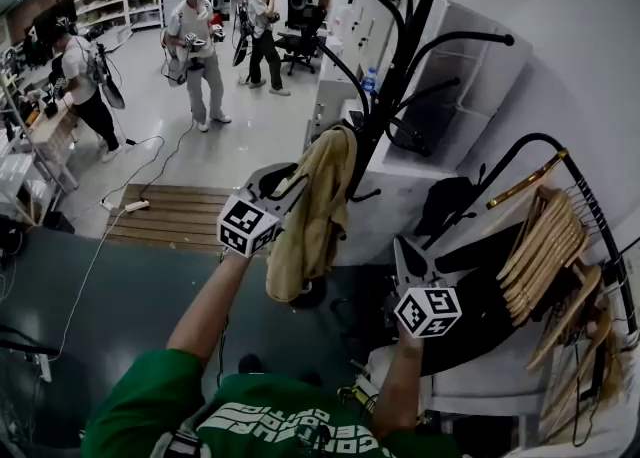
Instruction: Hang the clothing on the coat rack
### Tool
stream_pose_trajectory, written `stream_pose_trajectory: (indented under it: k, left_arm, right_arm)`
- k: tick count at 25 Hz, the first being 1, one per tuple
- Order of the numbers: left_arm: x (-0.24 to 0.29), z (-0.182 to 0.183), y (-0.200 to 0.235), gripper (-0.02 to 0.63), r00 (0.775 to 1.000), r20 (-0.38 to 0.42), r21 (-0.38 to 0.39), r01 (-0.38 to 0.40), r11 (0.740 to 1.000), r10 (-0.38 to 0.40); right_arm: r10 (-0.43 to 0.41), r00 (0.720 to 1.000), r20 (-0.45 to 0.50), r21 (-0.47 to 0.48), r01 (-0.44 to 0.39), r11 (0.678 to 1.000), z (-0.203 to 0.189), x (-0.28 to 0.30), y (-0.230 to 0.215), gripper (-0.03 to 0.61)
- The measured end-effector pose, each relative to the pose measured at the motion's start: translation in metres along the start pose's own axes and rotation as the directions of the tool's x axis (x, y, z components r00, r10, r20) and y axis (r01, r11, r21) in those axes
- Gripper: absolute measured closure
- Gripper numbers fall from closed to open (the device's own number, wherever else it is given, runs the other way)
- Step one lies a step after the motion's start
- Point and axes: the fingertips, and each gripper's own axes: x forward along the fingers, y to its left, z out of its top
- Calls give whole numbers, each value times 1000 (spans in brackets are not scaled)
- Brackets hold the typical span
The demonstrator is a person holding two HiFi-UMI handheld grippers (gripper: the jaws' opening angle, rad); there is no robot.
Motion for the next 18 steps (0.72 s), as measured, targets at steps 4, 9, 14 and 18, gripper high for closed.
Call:
stream_pose_trajectory:
  k: [4,9,14,18]
  left_arm:
    - [-25,-3,1,561,1000,-8,-18,-20,1000,20]
    - [-59,-13,7,607,998,-29,-55,-65,996,64]
    - [-99,-20,13,609,993,-59,-74,-110,991,106]
    - [-126,-26,13,609,987,-87,-88,-143,986,135]
  right_arm:
    - [44,999,-4,-2,-44,999,-1,11,16,571]
    - [114,993,-15,-7,-114,993,-4,29,43,571]
    - [200,979,-25,-4,-200,980,-7,48,81,571]
    - [273,961,-36,-11,-273,962,-10,63,113,571]
